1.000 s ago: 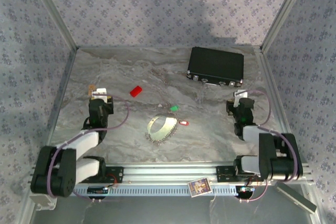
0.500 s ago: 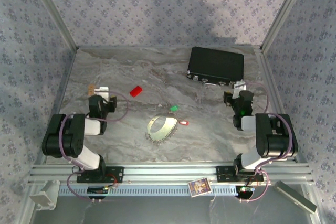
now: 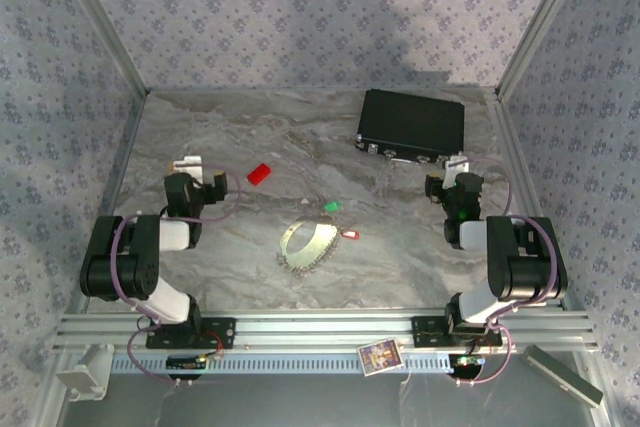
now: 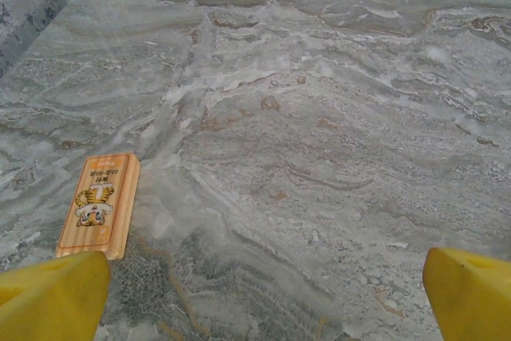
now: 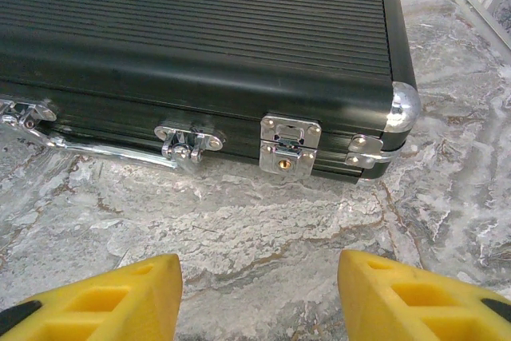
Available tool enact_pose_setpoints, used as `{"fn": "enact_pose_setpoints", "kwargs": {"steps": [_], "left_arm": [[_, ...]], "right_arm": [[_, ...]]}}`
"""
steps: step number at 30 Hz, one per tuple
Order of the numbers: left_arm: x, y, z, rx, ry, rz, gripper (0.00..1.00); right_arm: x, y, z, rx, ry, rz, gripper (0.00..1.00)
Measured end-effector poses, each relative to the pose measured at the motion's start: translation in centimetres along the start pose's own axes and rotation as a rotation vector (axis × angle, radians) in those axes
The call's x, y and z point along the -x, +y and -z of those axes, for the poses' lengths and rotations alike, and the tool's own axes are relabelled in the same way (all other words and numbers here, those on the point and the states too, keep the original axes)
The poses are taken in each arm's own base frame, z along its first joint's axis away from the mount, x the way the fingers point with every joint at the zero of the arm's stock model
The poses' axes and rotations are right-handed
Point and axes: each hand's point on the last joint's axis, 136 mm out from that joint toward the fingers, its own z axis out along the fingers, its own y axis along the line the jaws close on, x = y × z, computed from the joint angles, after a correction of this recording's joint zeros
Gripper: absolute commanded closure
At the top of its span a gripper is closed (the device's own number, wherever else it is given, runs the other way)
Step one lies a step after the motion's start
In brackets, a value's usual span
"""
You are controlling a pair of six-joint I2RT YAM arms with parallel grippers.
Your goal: Put the keys on the keyring
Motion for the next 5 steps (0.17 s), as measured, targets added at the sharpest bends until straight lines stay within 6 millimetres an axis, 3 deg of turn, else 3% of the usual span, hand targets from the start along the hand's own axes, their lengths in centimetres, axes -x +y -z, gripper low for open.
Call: {"fn": "enact_pose_setpoints", "kwargs": {"steps": [3, 4, 5], "left_arm": [[-0.15, 0.05, -0.01, -0.004, 0.006, 0.005, 0.00], [-0.18, 0.07, -0.01, -0.004, 0.007, 0.006, 0.00], [-0.16, 0.08, -0.01, -0.004, 0.007, 0.008, 0.00]], "right_arm": [[0.00, 0.00, 0.00, 0.000, 0.000, 0.000, 0.37], [0.00, 0.01, 0.00, 0.000, 0.000, -0.001, 0.11], [-0.01, 0.02, 0.00, 0.001, 0.000, -0.004, 0.01]]}}
